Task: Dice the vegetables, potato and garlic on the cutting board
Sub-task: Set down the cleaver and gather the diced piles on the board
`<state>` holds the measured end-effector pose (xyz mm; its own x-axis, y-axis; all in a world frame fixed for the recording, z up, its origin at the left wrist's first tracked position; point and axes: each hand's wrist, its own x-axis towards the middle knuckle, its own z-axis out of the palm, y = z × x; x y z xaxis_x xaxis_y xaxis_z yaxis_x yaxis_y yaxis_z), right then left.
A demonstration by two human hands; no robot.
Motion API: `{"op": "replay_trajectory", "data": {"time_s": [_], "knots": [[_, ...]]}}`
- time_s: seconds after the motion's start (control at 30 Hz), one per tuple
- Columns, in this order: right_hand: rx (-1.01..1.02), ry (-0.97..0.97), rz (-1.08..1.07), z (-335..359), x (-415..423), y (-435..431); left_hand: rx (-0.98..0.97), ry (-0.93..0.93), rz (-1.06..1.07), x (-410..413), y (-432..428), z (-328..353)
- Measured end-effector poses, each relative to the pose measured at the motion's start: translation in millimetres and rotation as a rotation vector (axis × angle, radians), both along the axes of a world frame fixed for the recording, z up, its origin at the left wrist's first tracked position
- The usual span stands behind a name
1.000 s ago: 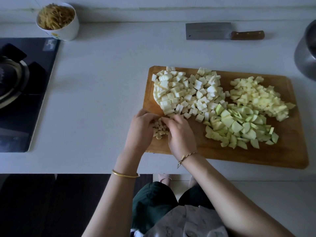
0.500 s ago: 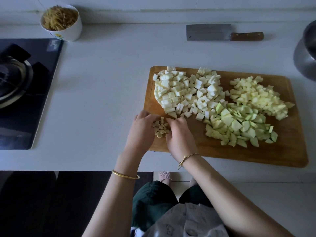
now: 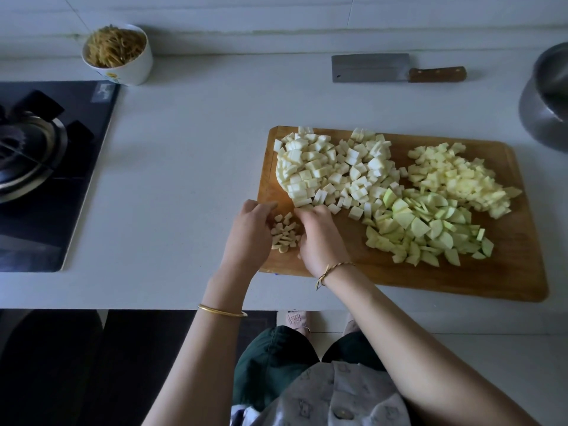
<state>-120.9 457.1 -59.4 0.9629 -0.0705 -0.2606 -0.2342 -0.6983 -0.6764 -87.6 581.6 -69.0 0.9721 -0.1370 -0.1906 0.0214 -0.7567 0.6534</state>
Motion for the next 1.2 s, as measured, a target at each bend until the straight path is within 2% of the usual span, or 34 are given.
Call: {"op": "replay_trajectory", "data": {"time_s": [0.2,0.5,0.77,0.93,1.1,1.2], "knots": [[-0.060,-0.005,0.092,-1,0,3,-0.018,0.029,0.002,-1,1,2],[-0.017,-0.007,0.123,-8,-3,4,-0.079,0.071,0.066,-6,7,5],[0.096,-0.004,0.024,-10,-3,-2,-0.039,0.040,0.102,-3,5,11],[0.230,-0.100,-0.067,2,-8,-21,-0.055,-0.120,0.124,-2,-14,23],[0.189,-0.228,-0.223,26,-25,-81,-0.141,-0.159,-0.042,-11,-72,37],[0.054,-0.334,-0.346,27,-36,-126,-0.155,-0.104,-0.127,-24,-108,32]]}}
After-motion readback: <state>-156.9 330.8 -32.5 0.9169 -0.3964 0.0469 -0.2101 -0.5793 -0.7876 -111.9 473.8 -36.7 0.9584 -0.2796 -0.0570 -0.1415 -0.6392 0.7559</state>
